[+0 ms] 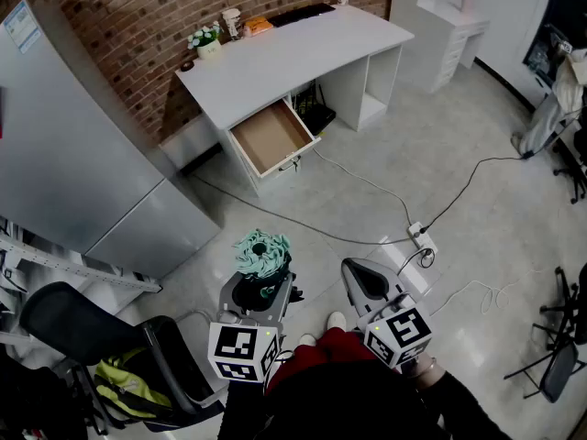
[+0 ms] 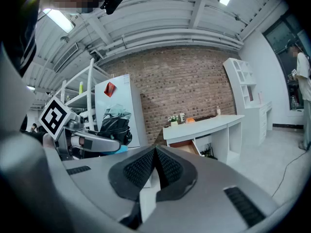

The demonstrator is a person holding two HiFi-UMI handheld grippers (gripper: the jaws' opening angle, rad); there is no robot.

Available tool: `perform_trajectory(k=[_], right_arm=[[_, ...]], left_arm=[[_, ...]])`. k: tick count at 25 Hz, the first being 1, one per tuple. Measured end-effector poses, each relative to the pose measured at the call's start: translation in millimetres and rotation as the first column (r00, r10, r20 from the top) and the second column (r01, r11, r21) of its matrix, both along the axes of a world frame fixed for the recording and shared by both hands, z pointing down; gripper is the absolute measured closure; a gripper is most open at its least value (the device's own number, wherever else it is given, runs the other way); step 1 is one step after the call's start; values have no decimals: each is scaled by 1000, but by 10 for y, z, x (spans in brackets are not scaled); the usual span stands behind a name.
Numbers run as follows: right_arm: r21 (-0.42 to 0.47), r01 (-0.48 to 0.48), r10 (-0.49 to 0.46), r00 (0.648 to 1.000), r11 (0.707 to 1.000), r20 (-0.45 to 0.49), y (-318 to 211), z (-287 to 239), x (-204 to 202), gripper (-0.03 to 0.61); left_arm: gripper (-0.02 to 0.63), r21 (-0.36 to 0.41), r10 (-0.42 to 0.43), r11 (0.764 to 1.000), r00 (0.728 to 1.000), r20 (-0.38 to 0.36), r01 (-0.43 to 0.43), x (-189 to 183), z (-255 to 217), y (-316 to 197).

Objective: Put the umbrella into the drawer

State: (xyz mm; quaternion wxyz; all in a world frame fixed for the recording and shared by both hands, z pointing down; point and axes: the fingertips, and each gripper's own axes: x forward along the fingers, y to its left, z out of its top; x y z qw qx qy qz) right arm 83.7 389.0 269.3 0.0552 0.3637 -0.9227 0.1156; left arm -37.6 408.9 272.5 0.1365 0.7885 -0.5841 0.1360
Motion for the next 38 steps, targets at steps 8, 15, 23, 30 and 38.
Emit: perform_trajectory(k=[8,15,23,30,38], right_arm=[[-1,2,-2,1000,1000,14,-211,26,188,577],[-18,-13,13,1000,1000,21,-430,31,442,577],[-32,-48,50,996,998,74,-705,-30,606,577],[-37,-74,77,993,997,89,-980,-51,557,577],[-83,-83,87,995,993,56,-1450,14,283,577]], left_arm=[[379,0,9,1000,1000,-18,-9,224,36,-222],[379,11,-33,999,999,6,33,215,-48,-368],[379,38,-97,995,993,60,95,29,-224,-545],[379,38,-112,993,992,61,110,-110,-222,-827],[379,15,-76,997,997,30,75,-330,-101,-1426]])
